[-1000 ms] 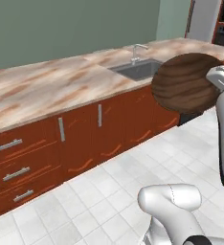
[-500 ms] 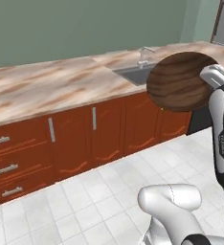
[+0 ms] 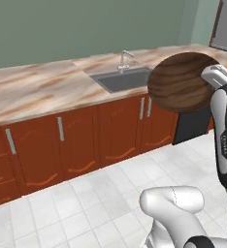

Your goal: Pick up the bowls from the cabinet and place each bowl in front of a stool on the dining counter.

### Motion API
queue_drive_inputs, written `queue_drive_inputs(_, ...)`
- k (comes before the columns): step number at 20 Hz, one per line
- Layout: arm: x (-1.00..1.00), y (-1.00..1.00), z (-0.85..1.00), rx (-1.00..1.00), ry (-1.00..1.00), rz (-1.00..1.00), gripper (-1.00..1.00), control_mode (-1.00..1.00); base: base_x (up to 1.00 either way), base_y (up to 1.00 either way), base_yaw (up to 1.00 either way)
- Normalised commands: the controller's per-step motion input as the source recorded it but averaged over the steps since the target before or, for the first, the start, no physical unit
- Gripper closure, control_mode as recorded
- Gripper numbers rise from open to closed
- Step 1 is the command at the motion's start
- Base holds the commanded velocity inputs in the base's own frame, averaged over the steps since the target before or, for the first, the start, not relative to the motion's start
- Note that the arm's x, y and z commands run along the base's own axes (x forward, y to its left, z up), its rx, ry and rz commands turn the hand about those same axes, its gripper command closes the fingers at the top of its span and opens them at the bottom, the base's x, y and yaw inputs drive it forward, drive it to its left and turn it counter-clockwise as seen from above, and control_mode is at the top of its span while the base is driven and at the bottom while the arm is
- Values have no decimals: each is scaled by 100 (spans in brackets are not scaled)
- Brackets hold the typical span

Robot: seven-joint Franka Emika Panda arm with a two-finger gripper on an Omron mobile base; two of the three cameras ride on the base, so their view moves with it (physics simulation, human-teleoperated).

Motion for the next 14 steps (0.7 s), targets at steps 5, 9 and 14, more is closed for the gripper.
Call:
queue_drive_inputs(5,0,0,0,0,0,0,100,100,32,-100,-6)
queue_drive_inputs(9,0,0,0,0,0,0,100,100,8,-100,-13)
queue_drive_inputs(14,0,0,0,0,0,0,100,100,13,-100,-26)
